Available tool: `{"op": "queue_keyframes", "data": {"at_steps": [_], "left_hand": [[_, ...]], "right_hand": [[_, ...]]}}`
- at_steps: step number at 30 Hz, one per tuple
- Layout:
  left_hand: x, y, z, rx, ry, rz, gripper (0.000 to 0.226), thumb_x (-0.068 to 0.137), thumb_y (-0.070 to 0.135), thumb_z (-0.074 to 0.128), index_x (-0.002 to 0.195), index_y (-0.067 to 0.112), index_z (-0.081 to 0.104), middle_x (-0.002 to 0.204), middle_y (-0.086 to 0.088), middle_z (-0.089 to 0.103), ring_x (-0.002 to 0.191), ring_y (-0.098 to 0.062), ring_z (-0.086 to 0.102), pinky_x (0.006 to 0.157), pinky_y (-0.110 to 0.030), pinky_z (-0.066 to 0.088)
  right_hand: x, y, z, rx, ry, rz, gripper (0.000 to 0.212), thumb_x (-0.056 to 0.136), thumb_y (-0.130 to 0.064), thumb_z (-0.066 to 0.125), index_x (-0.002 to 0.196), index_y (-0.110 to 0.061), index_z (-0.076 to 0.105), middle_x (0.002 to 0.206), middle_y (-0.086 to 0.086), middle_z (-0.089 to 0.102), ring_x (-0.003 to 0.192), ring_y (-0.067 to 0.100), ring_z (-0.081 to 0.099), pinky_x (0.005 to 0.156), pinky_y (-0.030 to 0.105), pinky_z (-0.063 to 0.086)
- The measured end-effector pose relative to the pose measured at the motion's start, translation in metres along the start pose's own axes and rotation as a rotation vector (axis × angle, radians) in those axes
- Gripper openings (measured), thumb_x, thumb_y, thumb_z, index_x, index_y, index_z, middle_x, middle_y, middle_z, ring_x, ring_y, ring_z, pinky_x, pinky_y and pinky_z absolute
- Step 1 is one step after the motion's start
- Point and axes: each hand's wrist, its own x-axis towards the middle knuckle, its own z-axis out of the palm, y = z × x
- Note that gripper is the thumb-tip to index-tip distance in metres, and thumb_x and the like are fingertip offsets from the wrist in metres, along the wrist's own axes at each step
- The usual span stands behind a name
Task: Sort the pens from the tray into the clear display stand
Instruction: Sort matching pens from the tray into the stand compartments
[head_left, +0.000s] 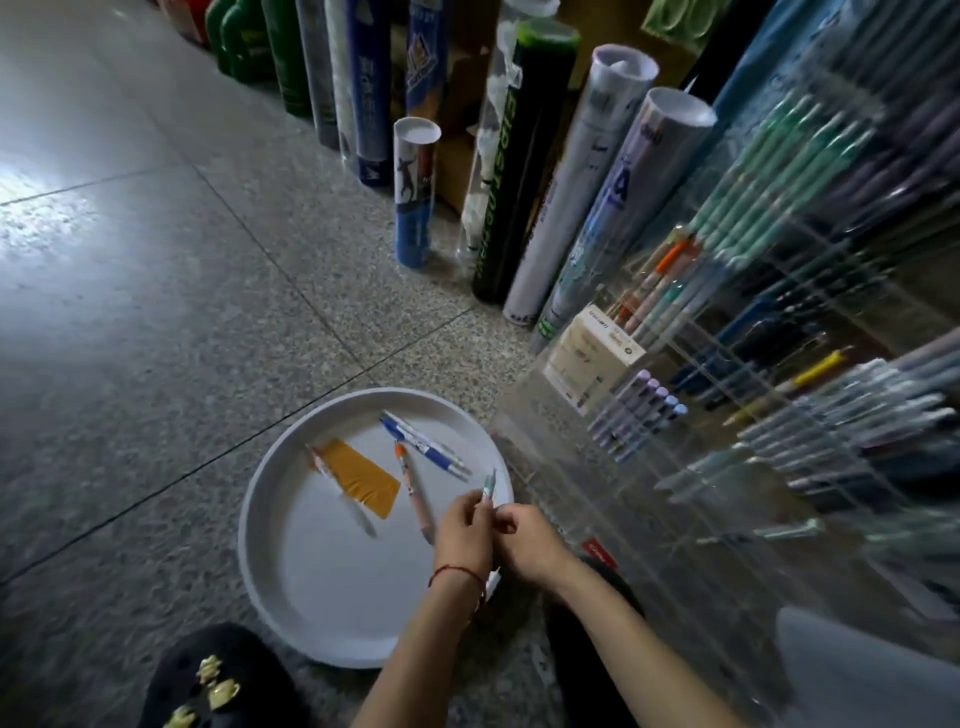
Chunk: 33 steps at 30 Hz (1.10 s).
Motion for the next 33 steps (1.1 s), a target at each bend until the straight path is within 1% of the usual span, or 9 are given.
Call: {"op": "queue_keyframes", "data": {"at_steps": [2, 3, 6, 8, 11, 15, 25, 29, 33], "left_hand": [[-0.01, 0.004, 0.011, 0.044, -0.086, 0.103, 0.014, 0.091, 0.004, 0.052, 0.097, -0.001, 0.063, 0.081, -0.008, 0.064, 0.063, 0.002, 0.06, 0.06, -0.007, 0.047], [-0.016, 0.008, 0.018, 0.104, -0.124, 0.152, 0.013, 0.089, 0.002, 0.054, 0.094, -0.001, 0.064, 0.079, -0.007, 0.062, 0.055, 0.006, 0.057, 0.055, -0.004, 0.044], [-0.04, 0.026, 0.038, 0.136, -0.286, 0.249, 0.013, 0.09, 0.003, 0.053, 0.093, 0.004, 0.066, 0.077, -0.009, 0.062, 0.054, 0.0, 0.055, 0.048, -0.004, 0.042], [-0.056, 0.041, 0.052, 0.133, -0.449, 0.29, 0.014, 0.093, 0.005, 0.049, 0.089, 0.011, 0.062, 0.069, -0.005, 0.06, 0.046, 0.001, 0.054, 0.046, -0.008, 0.042], [-0.077, 0.062, 0.074, 0.328, -0.659, 0.451, 0.025, 0.093, 0.011, 0.051, 0.07, 0.017, 0.059, 0.055, 0.008, 0.055, 0.042, 0.003, 0.046, 0.052, -0.016, 0.04], [-0.105, 0.081, 0.103, 0.412, -0.849, 0.423, 0.032, 0.093, 0.016, 0.051, 0.062, 0.018, 0.057, 0.038, 0.012, 0.051, 0.034, 0.001, 0.038, 0.041, -0.012, 0.032], [-0.116, 0.101, 0.12, 0.354, -0.972, 0.26, 0.017, 0.075, 0.002, 0.056, 0.06, 0.009, 0.056, 0.039, 0.007, 0.049, 0.035, -0.004, 0.04, 0.042, -0.017, 0.033], [-0.112, 0.096, 0.12, 0.341, -0.967, 0.248, 0.028, 0.085, -0.005, 0.044, 0.077, 0.012, 0.064, 0.04, 0.008, 0.047, 0.033, -0.003, 0.037, 0.04, -0.015, 0.031], [-0.113, 0.095, 0.123, 0.342, -0.935, 0.226, 0.031, 0.08, -0.004, 0.043, 0.099, -0.001, 0.068, 0.042, 0.007, 0.047, 0.036, -0.005, 0.036, 0.041, -0.014, 0.026]], "right_hand": [[-0.023, 0.0, -0.019, -0.086, 0.056, -0.067, 0.016, 0.087, 0.001, 0.056, 0.101, 0.001, 0.065, 0.093, 0.009, 0.068, 0.085, 0.014, 0.061, 0.076, 0.017, 0.051], [-0.037, 0.0, -0.029, -0.123, 0.082, -0.094, 0.021, 0.085, 0.001, 0.057, 0.105, 0.0, 0.064, 0.098, 0.006, 0.066, 0.09, 0.011, 0.059, 0.076, 0.01, 0.048], [-0.079, 0.006, -0.064, -0.063, 0.243, -0.148, 0.018, 0.084, -0.001, 0.062, 0.079, -0.018, 0.062, 0.076, -0.004, 0.063, 0.063, -0.003, 0.057, 0.065, 0.019, 0.045], [-0.107, 0.01, -0.092, 0.144, 0.417, -0.168, 0.02, 0.085, 0.0, 0.062, 0.081, -0.019, 0.056, 0.066, -0.005, 0.055, 0.046, -0.005, 0.052, 0.053, 0.017, 0.043], [-0.147, 0.013, -0.122, 0.307, 0.476, -0.223, 0.019, 0.09, -0.001, 0.054, 0.105, -0.012, 0.058, 0.072, -0.003, 0.058, 0.048, -0.004, 0.054, 0.048, 0.011, 0.042], [-0.177, 0.021, -0.142, 0.388, 0.57, -0.288, 0.017, 0.089, 0.002, 0.054, 0.09, -0.01, 0.065, 0.066, -0.006, 0.068, 0.059, -0.001, 0.06, 0.056, 0.013, 0.046], [-0.198, 0.011, -0.168, 0.481, 0.59, -0.323, 0.006, 0.088, -0.002, 0.058, 0.088, -0.007, 0.061, 0.07, 0.003, 0.063, 0.056, 0.005, 0.058, 0.054, 0.016, 0.048], [-0.201, 0.01, -0.176, 0.639, 0.633, -0.348, 0.02, 0.087, -0.004, 0.058, 0.104, -0.013, 0.06, 0.075, 0.005, 0.064, 0.064, 0.011, 0.061, 0.059, 0.02, 0.052], [-0.204, -0.007, -0.175, 0.525, 0.557, -0.391, 0.013, 0.088, -0.006, 0.056, 0.094, -0.012, 0.065, 0.074, 0.007, 0.062, 0.064, 0.013, 0.06, 0.06, 0.02, 0.054]]}}
